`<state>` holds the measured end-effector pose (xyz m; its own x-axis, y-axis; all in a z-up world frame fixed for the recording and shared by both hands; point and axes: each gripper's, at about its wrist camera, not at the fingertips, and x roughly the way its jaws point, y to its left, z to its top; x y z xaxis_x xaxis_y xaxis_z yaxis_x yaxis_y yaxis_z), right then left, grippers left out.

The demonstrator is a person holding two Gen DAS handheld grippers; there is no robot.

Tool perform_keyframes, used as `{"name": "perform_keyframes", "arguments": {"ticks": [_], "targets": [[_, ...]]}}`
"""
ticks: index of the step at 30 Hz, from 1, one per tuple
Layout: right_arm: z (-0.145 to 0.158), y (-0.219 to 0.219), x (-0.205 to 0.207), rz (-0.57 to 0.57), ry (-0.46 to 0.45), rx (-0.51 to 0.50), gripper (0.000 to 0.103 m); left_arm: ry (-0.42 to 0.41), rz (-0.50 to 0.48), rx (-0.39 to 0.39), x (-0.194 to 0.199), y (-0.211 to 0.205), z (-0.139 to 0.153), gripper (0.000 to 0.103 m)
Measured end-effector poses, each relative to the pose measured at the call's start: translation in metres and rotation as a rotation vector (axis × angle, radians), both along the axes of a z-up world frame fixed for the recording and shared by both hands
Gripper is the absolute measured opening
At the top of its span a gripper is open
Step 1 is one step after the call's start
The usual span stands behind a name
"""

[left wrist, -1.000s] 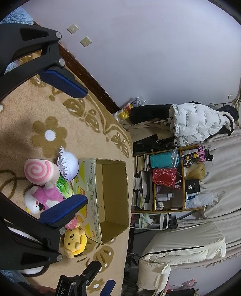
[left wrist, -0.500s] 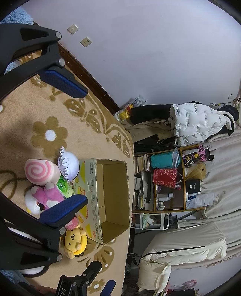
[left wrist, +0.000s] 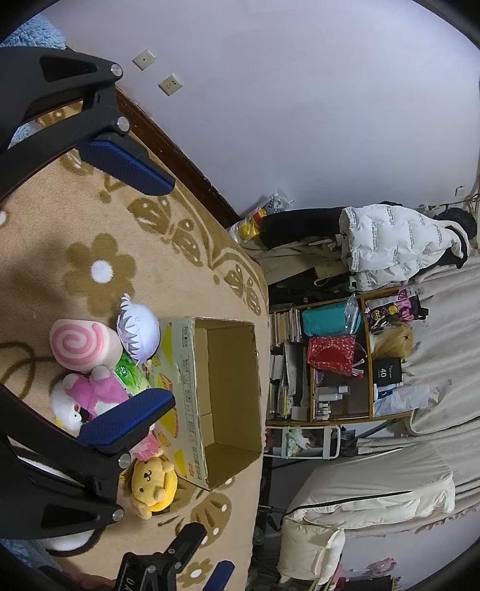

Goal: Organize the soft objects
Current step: 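Grasp the white-haired plush doll with the left gripper while the right grasps the yellow plush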

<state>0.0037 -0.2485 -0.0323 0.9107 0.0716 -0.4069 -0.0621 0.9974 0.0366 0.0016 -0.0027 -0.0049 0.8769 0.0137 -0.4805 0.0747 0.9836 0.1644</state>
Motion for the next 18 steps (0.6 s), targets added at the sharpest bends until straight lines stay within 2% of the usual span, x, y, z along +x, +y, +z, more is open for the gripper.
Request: {"name": "perform_keyframes", "arguments": {"ticks": [8, 14, 18], "targets": [[-0.006, -0.004, 0.011, 0.020, 0.052, 0.032, 0.103, 0.046, -0.008, 0.008, 0.012, 0.001, -0.010, 0.103], [-0.010, -0.008, 0.028, 0.020, 0.082, 0.056, 0.103, 0.100, 0.026, -0.042, 0.037, 0.008, -0.014, 0.103], [-0.016, -0.011, 0.043, 0.025, 0.109, 0.079, 0.103, 0.136, 0.040, -0.048, 0.058, 0.008, -0.018, 0.103]]}}
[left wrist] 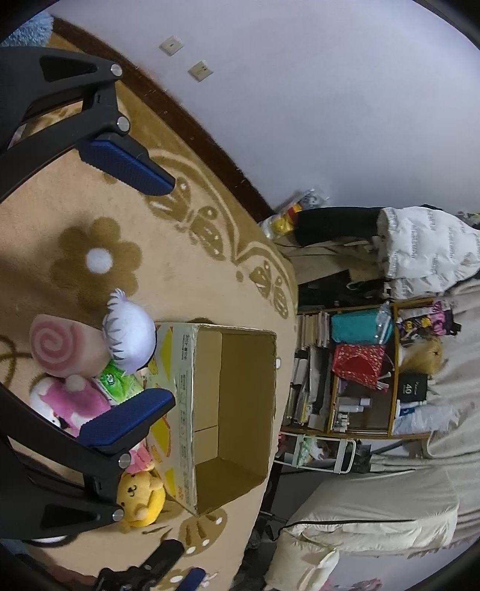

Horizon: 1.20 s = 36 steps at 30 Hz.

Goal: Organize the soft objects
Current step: 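Grasp the white-haired plush doll with the left gripper while the right grasps the yellow plush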

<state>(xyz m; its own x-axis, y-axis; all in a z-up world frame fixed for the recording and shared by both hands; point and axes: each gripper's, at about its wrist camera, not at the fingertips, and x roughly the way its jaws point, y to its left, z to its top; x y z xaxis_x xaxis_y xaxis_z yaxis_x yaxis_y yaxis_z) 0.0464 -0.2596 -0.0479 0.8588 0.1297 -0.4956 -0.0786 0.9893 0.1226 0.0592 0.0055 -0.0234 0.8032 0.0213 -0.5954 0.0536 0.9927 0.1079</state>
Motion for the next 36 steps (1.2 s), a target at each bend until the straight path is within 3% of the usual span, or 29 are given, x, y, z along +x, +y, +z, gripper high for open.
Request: {"name": "perform_keyframes", "arguments": {"ticks": [4, 18, 20, 24, 26, 33, 36], "targets": [[-0.012, -0.006, 0.016, -0.011, 0.038, 0.026, 0.103, 0.056, -0.015, -0.038, 0.020, -0.001, -0.008, 0.103], [-0.055, -0.020, 0.053, 0.031, 0.175, 0.019, 0.099, 0.213, -0.020, -0.017, 0.061, -0.016, -0.052, 0.103], [-0.064, -0.020, 0.058, 0.040, 0.209, 0.021, 0.090, 0.235, -0.020, -0.017, 0.067, -0.018, -0.058, 0.103], [-0.074, -0.018, 0.061, 0.057, 0.241, 0.017, 0.085, 0.265, -0.020, 0.010, 0.074, -0.024, -0.071, 0.103], [-0.079, -0.016, 0.064, 0.065, 0.262, 0.007, 0.073, 0.281, -0.022, 0.015, 0.077, -0.026, -0.076, 0.103], [-0.092, -0.010, 0.066, 0.099, 0.317, 0.006, 0.049, 0.328, -0.018, 0.021, 0.082, -0.027, -0.091, 0.103], [-0.092, -0.007, 0.063, 0.108, 0.313, 0.007, 0.044, 0.334, -0.027, 0.033, 0.082, -0.028, -0.094, 0.103]]}}
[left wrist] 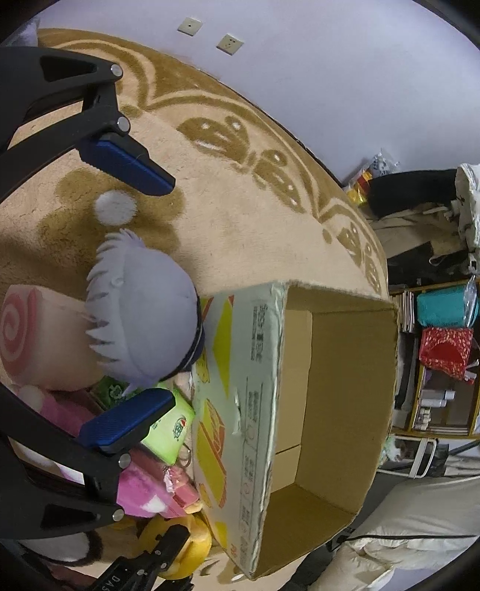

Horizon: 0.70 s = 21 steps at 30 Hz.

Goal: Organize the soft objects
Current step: 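Grasp the white-haired plush doll with the left gripper while the right grasps the yellow plush, then lift the doll with the left gripper while the right carries the yellow plush into the box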

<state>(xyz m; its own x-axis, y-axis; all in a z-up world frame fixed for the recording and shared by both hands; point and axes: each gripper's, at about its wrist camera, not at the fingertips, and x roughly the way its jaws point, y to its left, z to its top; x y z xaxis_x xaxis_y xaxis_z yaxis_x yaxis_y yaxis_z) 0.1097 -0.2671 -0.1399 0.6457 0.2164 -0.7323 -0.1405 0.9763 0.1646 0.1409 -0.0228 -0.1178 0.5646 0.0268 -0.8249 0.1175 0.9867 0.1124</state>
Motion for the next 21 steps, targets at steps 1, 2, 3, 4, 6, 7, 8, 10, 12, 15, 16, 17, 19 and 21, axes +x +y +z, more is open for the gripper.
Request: {"name": "perform_keyframes", "arguments": {"ticks": [1, 2, 3, 4, 6, 7, 8, 10, 12, 15, 16, 17, 19, 21], "targets": [[0.000, 0.000, -0.001, 0.001, 0.000, 0.005, 0.043, 0.000, -0.008, 0.001, 0.000, -0.001, -0.001, 0.102], [0.000, -0.001, -0.002, -0.002, 0.001, 0.010, 0.043, 0.001, -0.017, -0.002, 0.000, -0.003, -0.001, 0.100], [0.000, -0.002, -0.003, -0.004, 0.003, 0.017, 0.043, 0.004, -0.025, -0.006, 0.000, -0.004, -0.002, 0.092], [0.001, -0.003, -0.004, -0.006, 0.002, 0.020, 0.043, 0.006, -0.029, -0.005, 0.000, -0.005, -0.004, 0.088], [0.003, -0.004, -0.005, -0.012, -0.002, 0.024, 0.042, 0.017, -0.039, 0.005, 0.000, -0.006, -0.007, 0.073], [0.003, -0.005, -0.005, -0.015, -0.005, 0.025, 0.042, 0.032, -0.047, 0.008, 0.001, -0.007, -0.010, 0.069], [0.004, -0.004, -0.006, -0.020, -0.007, 0.025, 0.042, 0.042, -0.053, 0.006, 0.001, -0.008, -0.012, 0.067], [0.007, -0.004, -0.006, -0.029, -0.009, 0.025, 0.042, 0.047, -0.068, 0.000, 0.000, -0.009, -0.013, 0.066], [0.006, -0.003, -0.007, -0.038, -0.007, 0.030, 0.042, 0.026, -0.077, 0.015, -0.003, -0.010, -0.010, 0.065], [0.007, -0.001, -0.010, -0.046, -0.011, 0.023, 0.042, 0.006, -0.082, 0.009, -0.006, -0.009, -0.006, 0.065], [0.008, -0.001, -0.012, -0.049, -0.015, 0.024, 0.042, 0.001, -0.083, 0.004, -0.007, -0.009, -0.004, 0.065], [0.010, -0.001, -0.015, -0.051, -0.022, 0.027, 0.042, -0.005, -0.082, 0.000, -0.009, -0.008, -0.002, 0.065], [0.014, 0.000, -0.019, -0.055, -0.037, 0.032, 0.042, -0.016, -0.080, 0.003, -0.010, -0.007, 0.001, 0.065], [0.020, 0.000, -0.023, -0.062, -0.051, 0.036, 0.042, -0.026, -0.076, 0.008, -0.013, -0.005, 0.004, 0.065]]}}
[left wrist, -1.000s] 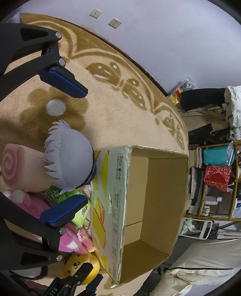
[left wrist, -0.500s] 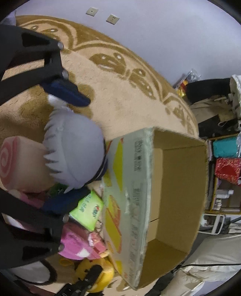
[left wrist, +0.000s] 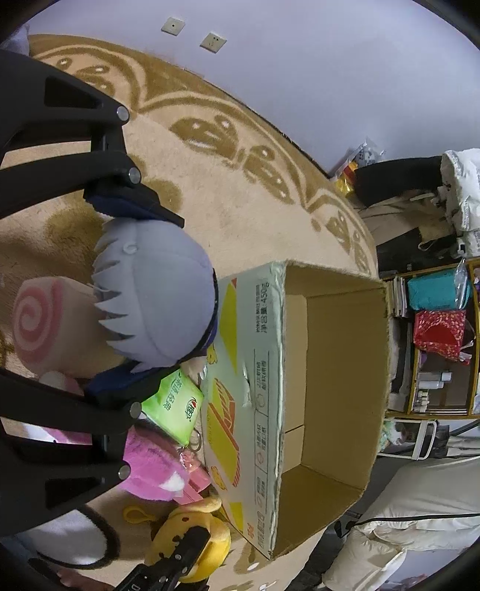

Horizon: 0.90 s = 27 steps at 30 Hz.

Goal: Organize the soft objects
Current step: 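Lift the doll with the left gripper while the right carries the yellow plush into the box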

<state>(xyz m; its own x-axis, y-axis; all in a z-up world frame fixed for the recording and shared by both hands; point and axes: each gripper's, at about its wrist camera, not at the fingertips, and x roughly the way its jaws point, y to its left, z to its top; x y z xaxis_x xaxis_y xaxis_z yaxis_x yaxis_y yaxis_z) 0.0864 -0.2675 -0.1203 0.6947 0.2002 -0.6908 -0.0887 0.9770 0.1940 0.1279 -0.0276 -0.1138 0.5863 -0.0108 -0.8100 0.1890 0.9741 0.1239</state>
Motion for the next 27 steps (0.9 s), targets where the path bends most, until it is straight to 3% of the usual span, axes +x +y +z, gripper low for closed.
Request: {"name": "perform_keyframes", "arguments": {"ticks": [7, 15, 27], "targets": [[0.019, -0.001, -0.017, -0.031, -0.059, -0.013, 0.042, -0.054, 0.025, -0.001, -0.012, 0.006, 0.018, 0.065], [0.054, 0.002, -0.042, -0.051, -0.202, -0.029, 0.042, -0.141, 0.027, -0.001, -0.034, 0.010, 0.043, 0.065], [0.094, 0.020, -0.058, -0.027, -0.330, -0.068, 0.042, -0.337, 0.014, -0.037, -0.058, 0.013, 0.101, 0.065]]}}
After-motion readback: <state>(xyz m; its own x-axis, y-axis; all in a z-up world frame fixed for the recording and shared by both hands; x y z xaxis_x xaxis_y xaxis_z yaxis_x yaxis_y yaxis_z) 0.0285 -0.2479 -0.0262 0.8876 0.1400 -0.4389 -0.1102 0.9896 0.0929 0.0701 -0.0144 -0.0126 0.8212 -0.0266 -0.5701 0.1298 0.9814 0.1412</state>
